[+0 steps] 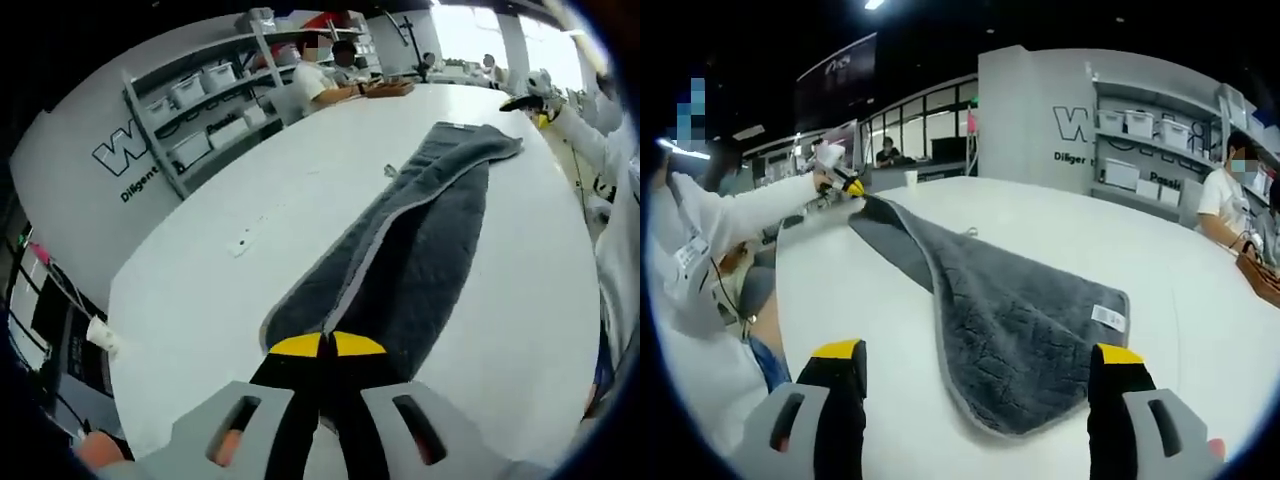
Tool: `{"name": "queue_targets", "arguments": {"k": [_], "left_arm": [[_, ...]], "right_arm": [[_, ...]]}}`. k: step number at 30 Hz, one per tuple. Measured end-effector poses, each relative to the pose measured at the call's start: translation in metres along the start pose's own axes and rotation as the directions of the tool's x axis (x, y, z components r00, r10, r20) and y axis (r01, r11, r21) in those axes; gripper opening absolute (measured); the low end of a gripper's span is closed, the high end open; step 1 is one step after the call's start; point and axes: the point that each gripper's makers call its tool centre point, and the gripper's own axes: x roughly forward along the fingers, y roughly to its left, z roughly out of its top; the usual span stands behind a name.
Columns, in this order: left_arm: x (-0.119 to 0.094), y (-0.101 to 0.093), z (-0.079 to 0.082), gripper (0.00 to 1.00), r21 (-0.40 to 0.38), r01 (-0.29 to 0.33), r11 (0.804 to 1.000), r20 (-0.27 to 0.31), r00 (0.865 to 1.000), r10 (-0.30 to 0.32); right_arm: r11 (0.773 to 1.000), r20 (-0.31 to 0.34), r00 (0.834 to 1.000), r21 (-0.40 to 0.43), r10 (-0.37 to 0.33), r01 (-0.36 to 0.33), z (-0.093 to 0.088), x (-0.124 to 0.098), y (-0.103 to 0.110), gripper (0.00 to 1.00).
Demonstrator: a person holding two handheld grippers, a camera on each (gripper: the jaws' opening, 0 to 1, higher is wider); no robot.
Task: Open the folded towel by lifting each exposed corner and separating the folded layers until the towel lies flat within the target outline without major curled edges
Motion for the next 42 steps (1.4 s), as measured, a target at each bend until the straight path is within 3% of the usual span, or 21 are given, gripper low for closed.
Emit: {"name": "queue_targets", "arguments": {"k": [6, 14, 26, 32, 39, 42], "left_arm": [[-0.031, -0.037, 0.006, 0.01, -0.03, 0.0, 1.0, 0.079, 0.997, 0.002], [-0.055, -0.078, -0.004, 0.01, -0.017, 0.008, 1.0, 0.107, 0.994, -0.006], [-0.057, -0.135, -0.066, 0.01, -0.084, 0.128, 0.988, 0.078, 0.99, -0.121], [-0.051, -0.146, -0.086, 0.01, -0.128, 0.155, 0.98, 0.065, 0.987, -0.148], [-0.051, -0.145, -0.086, 0.02, -0.201, 0.151, 0.968, 0.113, 0.985, -0.13], [-0.058, -0.143, -0.08, 0.15, -0.259, 0.129, 0.957, 0.147, 0.985, -0.092]], "right_arm": [[1.0, 0.011, 1.0, -0.003, -0.016, 0.016, -0.001, -0.001, 0.002, 0.92], [0.999, 0.027, 0.999, -0.006, -0.039, 0.04, -0.005, -0.004, 0.0, 0.92], [0.999, -0.002, 1.0, -0.034, -0.021, 0.021, -0.021, -0.003, 0.009, 0.86], [0.999, -0.014, 1.0, -0.032, 0.008, -0.008, -0.028, 0.002, 0.016, 0.78], [0.998, -0.042, 0.998, -0.046, 0.04, -0.042, -0.039, 0.011, 0.024, 0.66], [0.998, -0.067, 0.997, -0.06, 0.03, -0.034, -0.045, 0.015, 0.025, 0.63]]}}
